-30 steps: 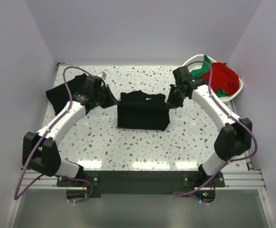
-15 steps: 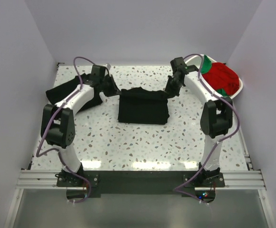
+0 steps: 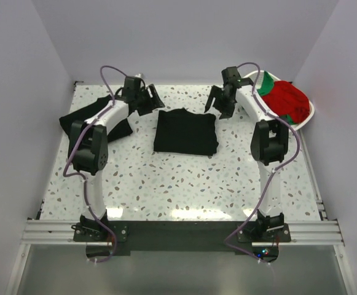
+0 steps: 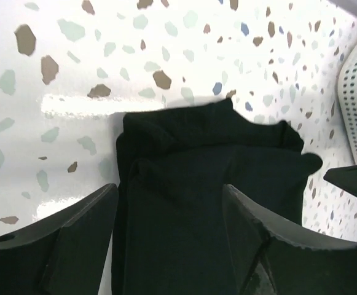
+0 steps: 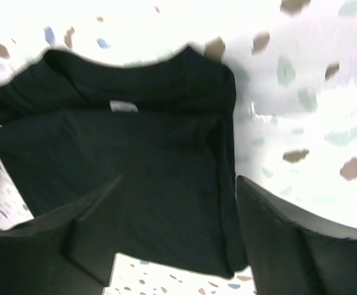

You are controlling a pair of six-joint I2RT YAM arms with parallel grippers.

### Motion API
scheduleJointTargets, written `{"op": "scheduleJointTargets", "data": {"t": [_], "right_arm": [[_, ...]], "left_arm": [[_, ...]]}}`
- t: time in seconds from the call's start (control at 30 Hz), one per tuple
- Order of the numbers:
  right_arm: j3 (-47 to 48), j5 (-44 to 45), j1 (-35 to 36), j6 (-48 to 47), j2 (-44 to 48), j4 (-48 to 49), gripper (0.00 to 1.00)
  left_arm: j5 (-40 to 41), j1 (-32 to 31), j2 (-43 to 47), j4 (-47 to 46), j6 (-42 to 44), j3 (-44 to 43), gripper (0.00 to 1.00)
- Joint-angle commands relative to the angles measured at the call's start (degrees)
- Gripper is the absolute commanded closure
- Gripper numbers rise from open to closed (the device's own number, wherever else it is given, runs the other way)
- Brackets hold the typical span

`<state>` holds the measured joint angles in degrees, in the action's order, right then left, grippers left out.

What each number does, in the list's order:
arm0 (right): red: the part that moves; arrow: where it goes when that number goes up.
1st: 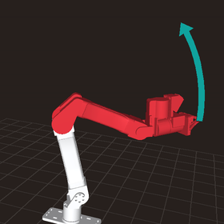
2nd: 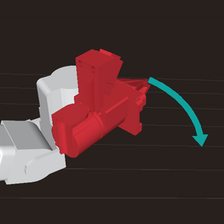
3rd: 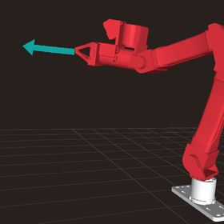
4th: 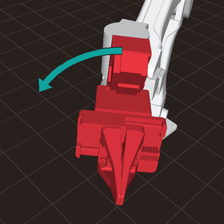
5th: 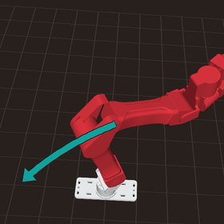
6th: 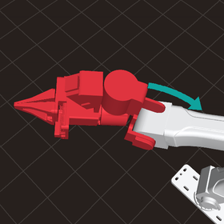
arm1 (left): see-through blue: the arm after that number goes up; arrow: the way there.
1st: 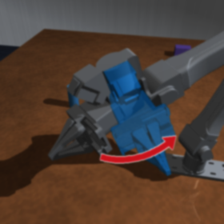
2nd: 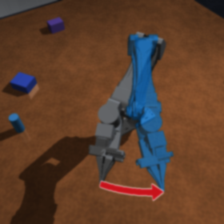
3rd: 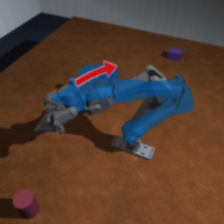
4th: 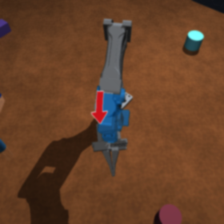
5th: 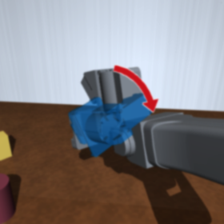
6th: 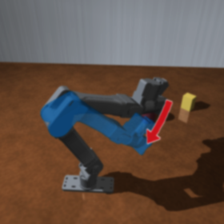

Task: Fold and stack the t-shirts
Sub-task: Fold the tshirt

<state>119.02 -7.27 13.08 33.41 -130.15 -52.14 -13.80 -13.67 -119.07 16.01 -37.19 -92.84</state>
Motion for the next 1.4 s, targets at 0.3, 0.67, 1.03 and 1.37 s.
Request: {"op": "scheduleJointTargets", "data": {"t": [0.3, 0.67, 1.03, 1.37], "right_arm": [[-15.19, -8.11, 0.28, -5.11, 14.56, 11.08, 0.24], [-29.63, -10.05, 6.86, -3.53, 19.41, 16.89, 0.40], [-29.29, -7.24, 7.13, -4.05, 11.06, 13.30, 0.49], [-29.20, -4.25, 6.96, -4.23, 7.28, 10.30, 0.50]], "left_arm": [[-0.08, 0.84, 13.94, -11.25, 4.84, 14.60, 0.23], [-10.89, 0.93, 15.63, -19.87, 6.16, 26.83, 0.22], [-12.22, 0.93, 11.75, -20.58, 7.22, 27.01, 0.22], [-9.93, 1.10, 8.77, -21.37, 7.57, 28.50, 0.21]]}}
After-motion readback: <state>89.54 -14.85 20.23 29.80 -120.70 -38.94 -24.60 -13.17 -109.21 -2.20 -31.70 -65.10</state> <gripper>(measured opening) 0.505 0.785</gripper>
